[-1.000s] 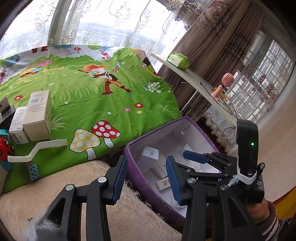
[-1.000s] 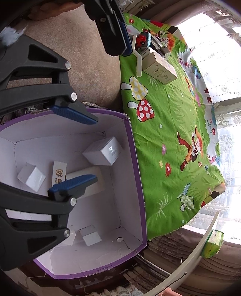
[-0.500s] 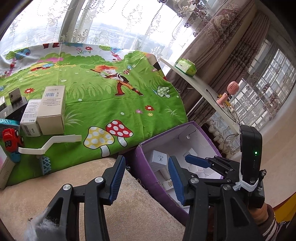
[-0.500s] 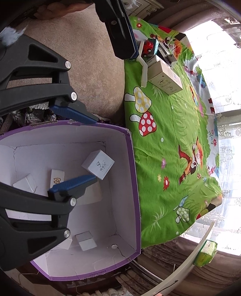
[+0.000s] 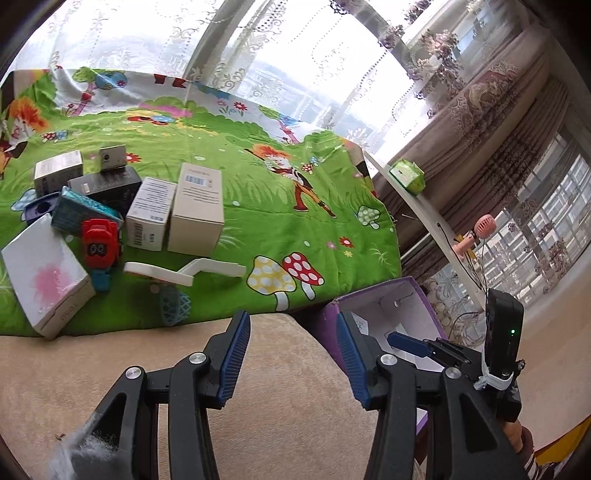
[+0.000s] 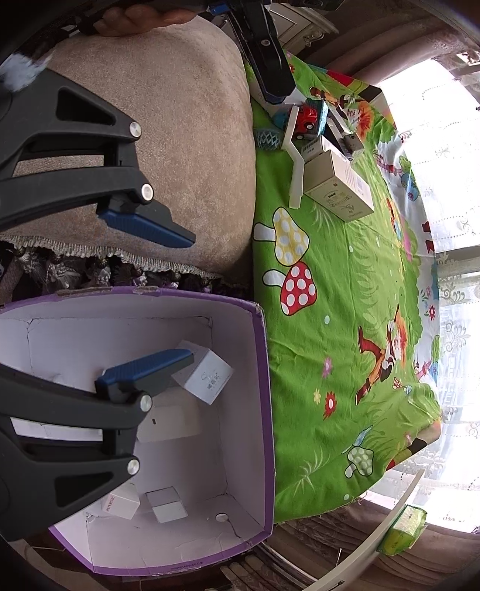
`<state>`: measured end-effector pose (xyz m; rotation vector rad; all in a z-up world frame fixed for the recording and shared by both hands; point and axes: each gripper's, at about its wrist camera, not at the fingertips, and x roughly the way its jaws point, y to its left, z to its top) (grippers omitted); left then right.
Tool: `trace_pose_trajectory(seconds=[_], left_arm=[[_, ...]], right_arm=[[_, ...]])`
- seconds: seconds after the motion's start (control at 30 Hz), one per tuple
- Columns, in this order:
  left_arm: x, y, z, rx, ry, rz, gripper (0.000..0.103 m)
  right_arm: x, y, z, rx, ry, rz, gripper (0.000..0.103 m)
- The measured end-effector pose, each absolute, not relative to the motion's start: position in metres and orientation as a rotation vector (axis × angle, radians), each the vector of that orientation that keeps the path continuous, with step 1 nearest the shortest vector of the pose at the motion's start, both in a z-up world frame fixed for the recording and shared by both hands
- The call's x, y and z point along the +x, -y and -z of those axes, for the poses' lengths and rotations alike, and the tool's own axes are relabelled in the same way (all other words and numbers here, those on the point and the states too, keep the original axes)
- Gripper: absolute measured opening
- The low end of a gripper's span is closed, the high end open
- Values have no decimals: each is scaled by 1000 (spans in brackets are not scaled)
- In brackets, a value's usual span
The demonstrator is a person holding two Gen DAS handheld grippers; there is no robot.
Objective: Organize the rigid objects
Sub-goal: 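Move both grippers back toward the bed cover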
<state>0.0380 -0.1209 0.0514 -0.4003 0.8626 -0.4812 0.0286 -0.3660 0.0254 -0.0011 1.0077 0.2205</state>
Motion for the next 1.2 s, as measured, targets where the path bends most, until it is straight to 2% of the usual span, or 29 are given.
trace_pose_trajectory(seconds=[0.5,1.2], left_arm=[[19,52,-39,-520,-833,354,50],[13,28,-38,-501,-793,270,50]], right_arm=[[38,305,-28,-47,-999,-358,61],[87,211,-15,-79,-1066,-555,61]])
